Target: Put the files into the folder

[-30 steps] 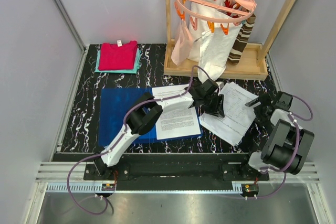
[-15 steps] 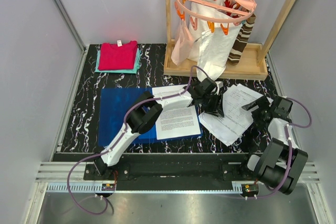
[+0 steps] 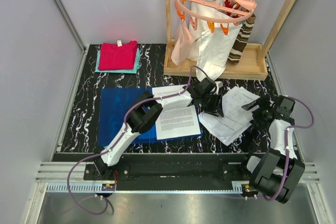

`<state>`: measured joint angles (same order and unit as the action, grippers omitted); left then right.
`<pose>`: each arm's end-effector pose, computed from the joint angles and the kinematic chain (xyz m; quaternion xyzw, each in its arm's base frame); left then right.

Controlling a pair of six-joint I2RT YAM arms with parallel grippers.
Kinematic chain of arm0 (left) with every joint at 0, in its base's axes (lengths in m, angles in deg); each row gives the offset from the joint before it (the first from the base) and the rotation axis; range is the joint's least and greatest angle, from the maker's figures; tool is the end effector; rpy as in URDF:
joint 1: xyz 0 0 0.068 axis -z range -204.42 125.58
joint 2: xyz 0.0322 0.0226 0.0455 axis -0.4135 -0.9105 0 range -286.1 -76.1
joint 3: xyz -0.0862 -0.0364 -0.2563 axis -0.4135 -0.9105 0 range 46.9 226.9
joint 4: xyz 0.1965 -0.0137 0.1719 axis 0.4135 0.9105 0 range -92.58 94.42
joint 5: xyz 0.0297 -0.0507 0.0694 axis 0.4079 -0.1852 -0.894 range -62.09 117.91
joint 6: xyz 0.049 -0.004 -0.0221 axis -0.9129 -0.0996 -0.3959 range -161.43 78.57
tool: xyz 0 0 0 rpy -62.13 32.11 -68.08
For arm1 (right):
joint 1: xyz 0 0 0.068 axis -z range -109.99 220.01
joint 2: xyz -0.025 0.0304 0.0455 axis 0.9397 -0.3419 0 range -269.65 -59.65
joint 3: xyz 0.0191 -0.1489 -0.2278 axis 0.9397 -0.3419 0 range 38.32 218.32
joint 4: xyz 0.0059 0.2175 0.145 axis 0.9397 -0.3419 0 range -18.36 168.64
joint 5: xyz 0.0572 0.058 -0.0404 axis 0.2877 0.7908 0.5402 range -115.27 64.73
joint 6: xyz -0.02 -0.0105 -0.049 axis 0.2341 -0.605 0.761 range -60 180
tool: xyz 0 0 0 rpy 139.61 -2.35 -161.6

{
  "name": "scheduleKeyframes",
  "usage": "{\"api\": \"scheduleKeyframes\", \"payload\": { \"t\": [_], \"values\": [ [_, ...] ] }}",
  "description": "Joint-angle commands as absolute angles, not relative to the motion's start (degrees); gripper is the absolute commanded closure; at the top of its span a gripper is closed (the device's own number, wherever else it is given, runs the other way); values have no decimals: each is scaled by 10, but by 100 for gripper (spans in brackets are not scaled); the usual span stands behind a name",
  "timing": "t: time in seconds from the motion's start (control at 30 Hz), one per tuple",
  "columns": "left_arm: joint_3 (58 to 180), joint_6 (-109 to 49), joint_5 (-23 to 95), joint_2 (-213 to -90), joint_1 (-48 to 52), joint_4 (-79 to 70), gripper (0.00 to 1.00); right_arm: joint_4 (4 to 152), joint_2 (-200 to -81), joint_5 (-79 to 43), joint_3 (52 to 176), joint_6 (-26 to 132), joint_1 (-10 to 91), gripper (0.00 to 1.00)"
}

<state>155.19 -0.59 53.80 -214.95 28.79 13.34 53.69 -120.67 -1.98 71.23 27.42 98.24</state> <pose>0.3069 -0.4364 0.1375 0.1801 0.8909 -0.4062 0.0940 0.1834 -0.0826 0.1966 0.4150 0.8336 0.2031 0.3028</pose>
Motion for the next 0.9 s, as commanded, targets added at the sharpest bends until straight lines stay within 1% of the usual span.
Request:
{"api": "scheduleKeyframes", "payload": {
  "t": [0.0, 0.13, 0.27, 0.3, 0.33, 0.43, 0.53, 0.67, 0.73, 0.83, 0.87],
  "values": [
    [1553, -15, 523, -2180, 287, 151, 58, 516, -1197, -14, 740, 289, 980, 11],
    [1553, -15, 523, -2180, 287, 151, 59, 508, -1191, -15, 744, 289, 980, 19],
    [1553, -14, 524, -2179, 287, 149, 59, 502, -1188, -24, 747, 291, 980, 21],
    [1553, -13, 523, -2180, 287, 148, 59, 503, -1189, -27, 749, 292, 980, 22],
    [1553, -13, 525, -2180, 287, 148, 59, 497, -1192, -30, 751, 293, 980, 27],
    [1552, -14, 525, -2179, 288, 149, 60, 494, -1187, -45, 755, 293, 980, 29],
    [1552, -14, 527, -2178, 288, 148, 60, 494, -1183, -71, 763, 298, 980, 33],
    [1552, -13, 530, -2179, 288, 146, 61, 495, -1196, -77, 773, 307, 980, 41],
    [1552, -14, 530, -2178, 288, 146, 61, 497, -1202, -77, 774, 310, 980, 42],
    [1552, -14, 531, -2177, 288, 145, 61, 515, -1212, -70, 767, 306, 980, 47],
    [1553, -14, 532, -2178, 288, 143, 61, 517, -1216, -71, 765, 306, 980, 47]
  ]
}}
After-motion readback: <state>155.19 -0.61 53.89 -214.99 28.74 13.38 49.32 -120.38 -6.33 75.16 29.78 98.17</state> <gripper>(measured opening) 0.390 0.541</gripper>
